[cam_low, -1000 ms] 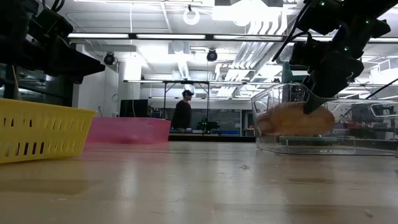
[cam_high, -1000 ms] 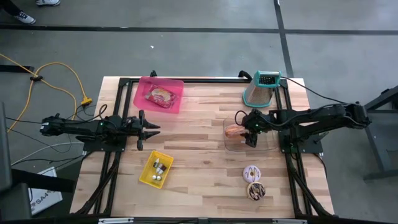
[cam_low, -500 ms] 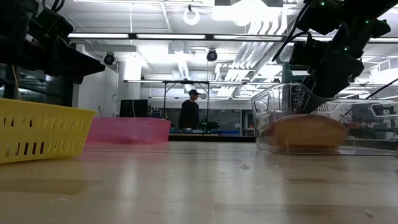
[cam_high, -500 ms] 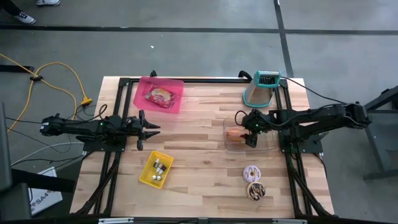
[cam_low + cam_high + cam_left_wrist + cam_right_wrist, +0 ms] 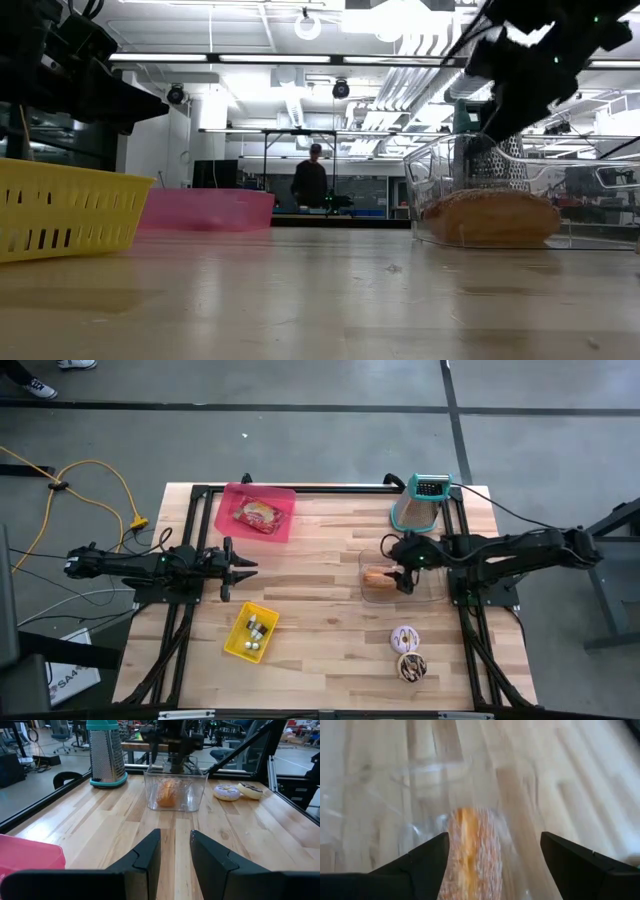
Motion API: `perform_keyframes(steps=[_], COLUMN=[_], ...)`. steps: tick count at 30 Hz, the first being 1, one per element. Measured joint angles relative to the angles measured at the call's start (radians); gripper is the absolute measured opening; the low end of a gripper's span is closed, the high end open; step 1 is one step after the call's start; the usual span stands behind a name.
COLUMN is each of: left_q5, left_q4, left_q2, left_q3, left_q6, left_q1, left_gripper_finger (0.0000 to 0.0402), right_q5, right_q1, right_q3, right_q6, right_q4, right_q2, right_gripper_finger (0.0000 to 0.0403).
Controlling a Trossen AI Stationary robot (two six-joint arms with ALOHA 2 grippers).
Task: Pick & Place Food Item
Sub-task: Put the black donut into the transparent bin
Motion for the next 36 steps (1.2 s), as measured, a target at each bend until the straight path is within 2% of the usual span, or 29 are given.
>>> perform_keyframes(steps=[8, 21, 28, 36], left_q5=[0.0, 0.0, 0.0, 0.0], left_q4=[0.003, 0.008, 0.008, 0.008], left_q2=[0.0, 0.0, 0.0, 0.0], left_q3=[0.0, 0.0, 0.0, 0.0], left_q6=[0.0, 0.0, 0.0, 0.0], left_q1=[0.0, 0.0, 0.0, 0.0], left_gripper_finger=[0.01, 0.01, 0.01, 0.01], right_q5=[0.071, 0.152, 0.145, 0.141], right_q1=[0.143, 0.372, 0.578, 0.77], right_q3=[0.048, 0.078, 0.078, 0.078], right_q6=[-0.029, -0.024, 0.13, 0.338], right_q4=[-0.012, -0.057, -0.073, -0.081], right_q2=[-0.108, -0.104, -0.05, 0.067], right_gripper_finger=[0.0303, 0.0302, 0.0302, 0.0302])
